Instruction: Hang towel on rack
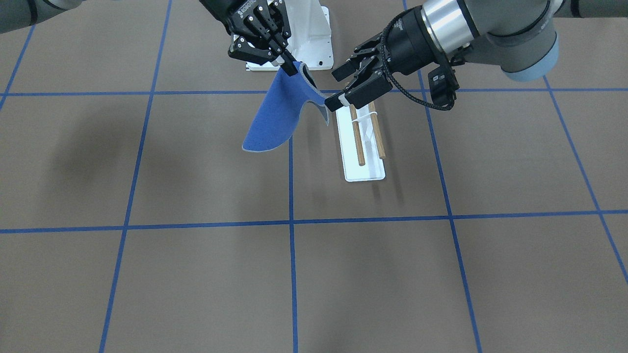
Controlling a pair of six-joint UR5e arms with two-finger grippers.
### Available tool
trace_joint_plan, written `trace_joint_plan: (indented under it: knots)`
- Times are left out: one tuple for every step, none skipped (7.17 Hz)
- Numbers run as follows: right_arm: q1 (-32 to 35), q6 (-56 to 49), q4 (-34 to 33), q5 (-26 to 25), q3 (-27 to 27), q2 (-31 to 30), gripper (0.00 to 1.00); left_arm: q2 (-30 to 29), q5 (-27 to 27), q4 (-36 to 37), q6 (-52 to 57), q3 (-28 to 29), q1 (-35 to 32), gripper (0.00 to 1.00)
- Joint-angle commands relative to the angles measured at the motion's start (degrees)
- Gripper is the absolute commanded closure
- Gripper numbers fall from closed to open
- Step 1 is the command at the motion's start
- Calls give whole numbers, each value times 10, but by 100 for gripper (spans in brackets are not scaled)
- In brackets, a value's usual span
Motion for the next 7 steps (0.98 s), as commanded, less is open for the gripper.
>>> trace_joint_plan:
  knots:
    - [-14, 0, 0, -19, 4, 2, 100, 0, 5, -5, 1, 0, 5, 2]
    - [-14, 0, 0, -20, 3, 2, 100, 0, 8, -5, 0, 0, 8, 13]
    - [-14, 0, 0, -20, 1, 8, 100, 1, 9, -5, 1, 0, 13, 16]
    - [-14, 0, 0, -21, 0, 9, 100, 1, 8, -5, 0, -1, 13, 23]
    - [-14, 1, -1, -27, -1, 11, 100, 1, 8, -5, 0, -1, 13, 25]
    - [-14, 1, -1, -29, -1, 12, 100, 3, 7, -6, 1, -1, 14, 42]
    - [-14, 1, -1, -32, -1, 11, 100, 4, 7, -7, -1, -2, 14, 66]
